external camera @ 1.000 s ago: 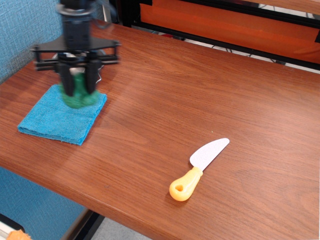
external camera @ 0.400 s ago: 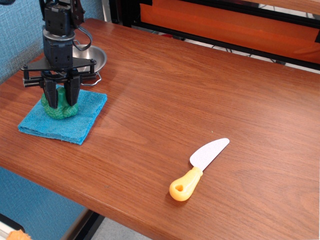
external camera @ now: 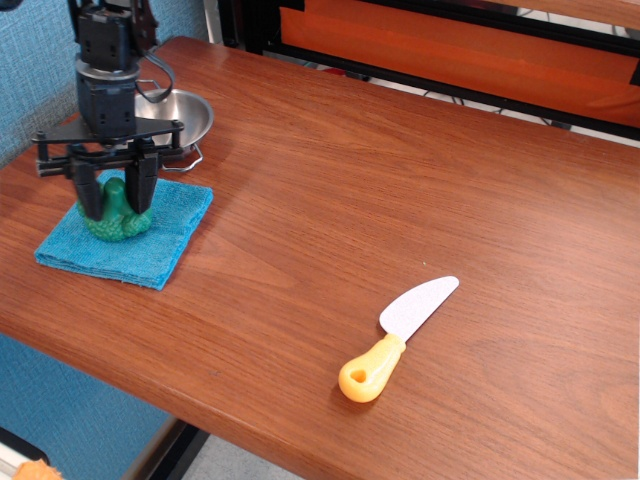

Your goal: Pick the broccoli and place on the blue cloth

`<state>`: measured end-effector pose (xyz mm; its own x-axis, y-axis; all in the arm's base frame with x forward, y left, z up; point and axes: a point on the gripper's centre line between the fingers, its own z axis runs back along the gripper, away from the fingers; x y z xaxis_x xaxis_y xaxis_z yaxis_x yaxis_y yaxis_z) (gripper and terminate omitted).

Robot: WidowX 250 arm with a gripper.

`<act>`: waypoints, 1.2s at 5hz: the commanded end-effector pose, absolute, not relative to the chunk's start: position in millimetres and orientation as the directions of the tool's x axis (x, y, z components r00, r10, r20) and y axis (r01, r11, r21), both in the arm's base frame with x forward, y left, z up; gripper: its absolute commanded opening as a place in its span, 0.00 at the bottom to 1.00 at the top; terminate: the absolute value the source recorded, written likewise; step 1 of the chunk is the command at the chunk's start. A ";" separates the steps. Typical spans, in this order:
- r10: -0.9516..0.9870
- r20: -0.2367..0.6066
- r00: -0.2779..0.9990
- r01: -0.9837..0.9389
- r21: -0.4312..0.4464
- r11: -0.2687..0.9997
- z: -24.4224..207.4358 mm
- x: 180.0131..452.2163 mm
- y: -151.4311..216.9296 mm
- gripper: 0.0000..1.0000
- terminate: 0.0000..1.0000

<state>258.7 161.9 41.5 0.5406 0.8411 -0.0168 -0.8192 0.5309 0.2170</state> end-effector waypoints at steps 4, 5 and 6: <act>0.596 0.221 0.772 -0.627 0.109 0.771 161.1 274.3 68.4 1.00 0.00; 0.468 0.238 0.851 -0.495 0.064 0.867 153.8 297.0 20.1 1.00 0.00; 0.389 0.274 0.880 -0.418 0.052 0.907 145.5 315.8 -22.7 1.00 0.00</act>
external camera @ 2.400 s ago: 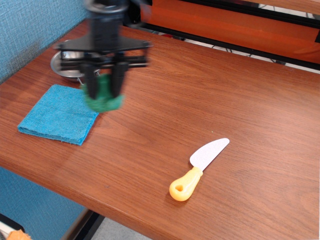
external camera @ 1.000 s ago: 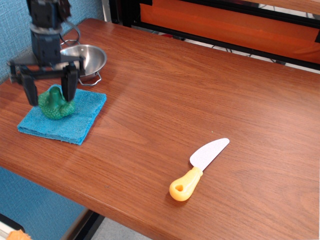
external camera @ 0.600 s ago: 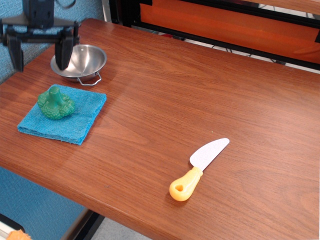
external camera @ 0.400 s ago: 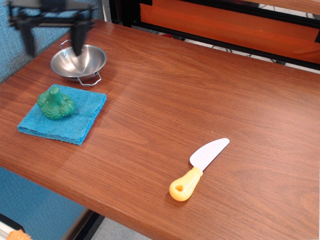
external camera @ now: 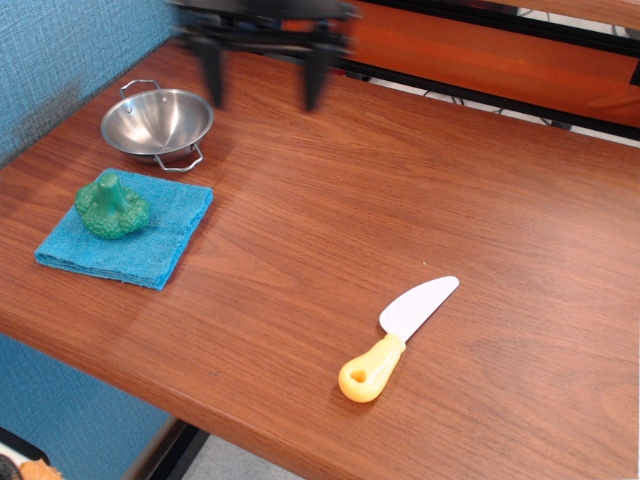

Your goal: Pick the broccoli and place on the blue cloth

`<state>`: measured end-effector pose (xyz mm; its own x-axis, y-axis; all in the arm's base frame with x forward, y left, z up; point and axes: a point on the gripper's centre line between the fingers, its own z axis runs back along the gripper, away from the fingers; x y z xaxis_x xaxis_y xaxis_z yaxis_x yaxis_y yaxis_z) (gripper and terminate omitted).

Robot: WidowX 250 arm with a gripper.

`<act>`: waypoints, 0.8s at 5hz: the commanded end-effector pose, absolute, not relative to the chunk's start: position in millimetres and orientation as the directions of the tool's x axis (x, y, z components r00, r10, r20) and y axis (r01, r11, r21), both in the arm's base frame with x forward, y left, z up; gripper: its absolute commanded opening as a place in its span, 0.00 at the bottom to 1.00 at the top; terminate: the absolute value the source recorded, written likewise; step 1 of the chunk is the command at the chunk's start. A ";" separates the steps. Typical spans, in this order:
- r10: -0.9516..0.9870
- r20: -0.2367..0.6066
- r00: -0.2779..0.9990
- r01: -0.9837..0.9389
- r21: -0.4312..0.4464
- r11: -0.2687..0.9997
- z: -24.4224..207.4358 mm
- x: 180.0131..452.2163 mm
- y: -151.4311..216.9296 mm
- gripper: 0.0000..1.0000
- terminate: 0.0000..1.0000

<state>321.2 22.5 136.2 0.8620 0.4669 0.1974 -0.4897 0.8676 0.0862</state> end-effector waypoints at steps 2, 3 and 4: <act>0.304 0.269 0.914 -0.322 0.022 0.947 116.8 348.0 -69.7 1.00 0.00; 0.248 0.267 0.931 -0.251 -0.024 0.968 105.9 354.2 -79.8 1.00 0.00; 0.248 0.267 0.931 -0.251 -0.024 0.968 105.9 354.2 -79.8 1.00 0.00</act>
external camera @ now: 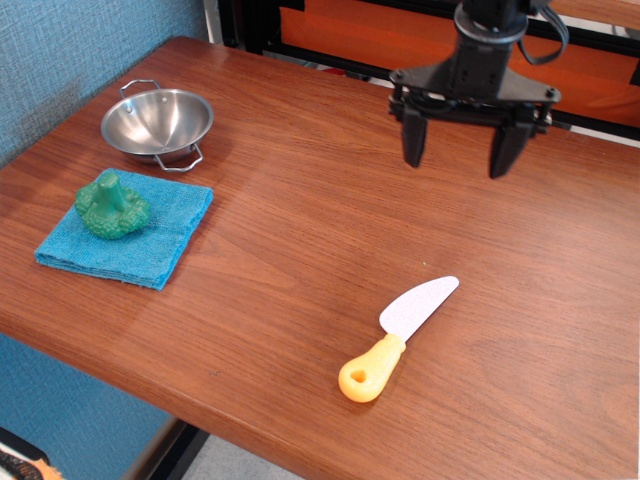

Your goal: Pick the broccoli and place on the blue cloth

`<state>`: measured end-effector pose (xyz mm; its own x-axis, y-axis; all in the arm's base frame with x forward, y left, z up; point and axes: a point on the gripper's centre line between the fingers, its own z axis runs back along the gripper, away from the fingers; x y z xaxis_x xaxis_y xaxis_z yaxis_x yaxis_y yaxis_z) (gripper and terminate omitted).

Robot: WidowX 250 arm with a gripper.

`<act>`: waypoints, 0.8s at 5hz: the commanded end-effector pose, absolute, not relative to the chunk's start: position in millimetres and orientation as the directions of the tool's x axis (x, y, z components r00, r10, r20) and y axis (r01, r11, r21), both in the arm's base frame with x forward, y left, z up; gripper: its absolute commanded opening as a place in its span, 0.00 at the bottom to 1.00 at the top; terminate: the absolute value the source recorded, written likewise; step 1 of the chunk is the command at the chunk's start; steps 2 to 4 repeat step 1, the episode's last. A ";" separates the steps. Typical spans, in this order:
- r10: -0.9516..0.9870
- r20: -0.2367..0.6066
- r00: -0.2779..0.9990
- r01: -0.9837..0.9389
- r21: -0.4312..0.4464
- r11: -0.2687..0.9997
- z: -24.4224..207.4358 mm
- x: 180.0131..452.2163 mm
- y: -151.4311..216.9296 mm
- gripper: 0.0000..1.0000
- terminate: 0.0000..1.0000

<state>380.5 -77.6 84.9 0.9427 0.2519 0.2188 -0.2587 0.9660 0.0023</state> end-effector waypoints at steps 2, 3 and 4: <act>0.248 0.267 0.931 -0.251 -0.024 0.968 105.9 354.2 -79.8 1.00 1.00; 0.248 0.267 0.931 -0.251 -0.024 0.968 105.9 354.2 -79.8 1.00 1.00; 0.248 0.267 0.931 -0.251 -0.024 0.968 105.9 354.2 -79.8 1.00 1.00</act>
